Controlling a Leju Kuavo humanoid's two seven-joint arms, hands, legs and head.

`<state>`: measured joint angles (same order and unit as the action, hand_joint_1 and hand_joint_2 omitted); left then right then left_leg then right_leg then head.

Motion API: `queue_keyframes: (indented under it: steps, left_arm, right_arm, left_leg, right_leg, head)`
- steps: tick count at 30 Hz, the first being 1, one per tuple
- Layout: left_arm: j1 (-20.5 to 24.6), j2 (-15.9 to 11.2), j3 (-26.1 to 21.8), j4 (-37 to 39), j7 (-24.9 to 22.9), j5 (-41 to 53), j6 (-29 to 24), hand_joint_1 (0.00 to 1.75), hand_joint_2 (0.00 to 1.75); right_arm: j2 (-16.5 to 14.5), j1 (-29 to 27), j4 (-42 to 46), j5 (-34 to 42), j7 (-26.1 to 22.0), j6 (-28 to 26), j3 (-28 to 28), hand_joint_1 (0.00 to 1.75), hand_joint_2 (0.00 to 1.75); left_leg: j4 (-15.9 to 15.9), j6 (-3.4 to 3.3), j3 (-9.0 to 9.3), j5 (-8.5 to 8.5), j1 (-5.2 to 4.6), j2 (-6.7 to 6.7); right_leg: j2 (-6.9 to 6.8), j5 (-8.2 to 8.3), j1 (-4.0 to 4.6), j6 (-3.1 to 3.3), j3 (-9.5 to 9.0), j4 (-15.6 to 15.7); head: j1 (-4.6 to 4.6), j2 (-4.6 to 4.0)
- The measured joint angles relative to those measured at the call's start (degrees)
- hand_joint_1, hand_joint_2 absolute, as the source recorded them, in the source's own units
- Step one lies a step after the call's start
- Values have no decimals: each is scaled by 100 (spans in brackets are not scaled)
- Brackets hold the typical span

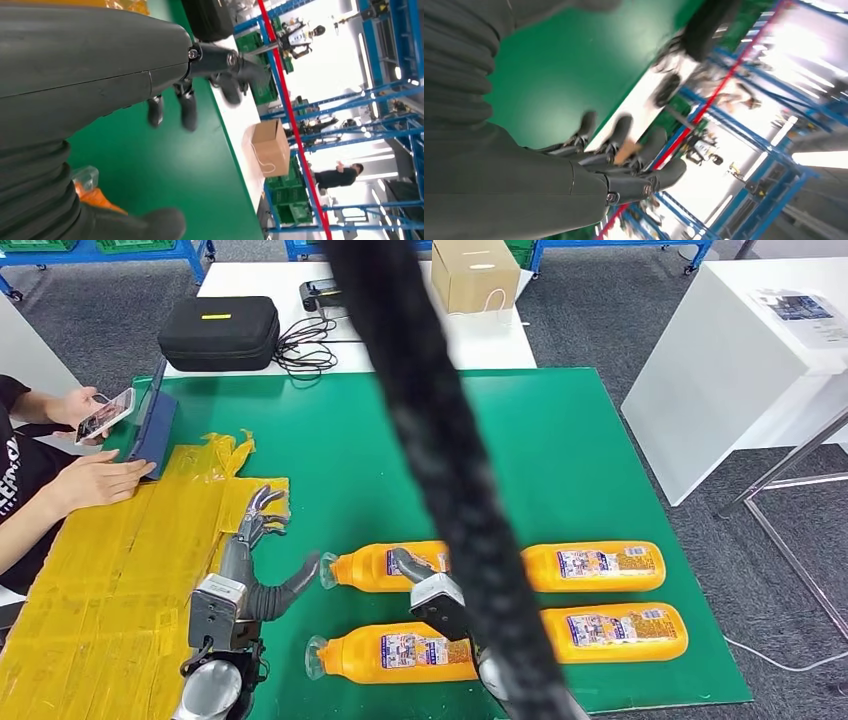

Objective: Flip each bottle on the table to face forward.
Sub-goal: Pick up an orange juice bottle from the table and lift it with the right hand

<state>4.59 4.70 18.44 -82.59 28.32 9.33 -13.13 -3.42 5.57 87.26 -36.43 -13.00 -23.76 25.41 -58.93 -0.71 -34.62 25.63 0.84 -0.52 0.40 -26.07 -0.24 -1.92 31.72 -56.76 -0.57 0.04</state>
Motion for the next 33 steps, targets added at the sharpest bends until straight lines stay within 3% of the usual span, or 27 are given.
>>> queue_keyframes:
  steps: [7, 18, 25, 33]
  left_arm:
    - [1, 2, -59, -39, -64, 4, 199, 0, 175]
    - [87, 68, -139, -52, -55, -73, 415, 0, 175]
    - [98, 85, -158, -11, -32, -109, 423, 0, 175]
    - [149, 89, -161, 144, 69, -220, 427, 0, 175]
  right_arm:
    - [245, 613, -680, -1599, 772, 386, 226, 0, 175]
    - [430, 1526, -2060, -2256, 1049, 1224, 724, 0, 175]
    - [503, 1836, -2552, -2178, 965, 1560, 1003, 0, 175]
    - [743, 1828, -2694, -1151, 152, 2065, 1284, 0, 175]
  left_leg:
    - [0, 0, 0, 0, 0, -1]
    - [-1, -2, 1, -1, 0, -1]
    - [-1, -2, 4, -1, 0, 2]
    - [-2, -6, 2, -6, -1, 0]
  right_leg:
    - [0, 0, 0, 0, 1, -1]
    - [0, 0, 0, 0, 2, -2]
    - [1, 0, 0, 0, 3, -2]
    - [-3, 4, -1, -4, 3, -3]
  head:
    - [-1, 0]
    - [-1, 0]
    - [0, 0]
    - [-2, 0]
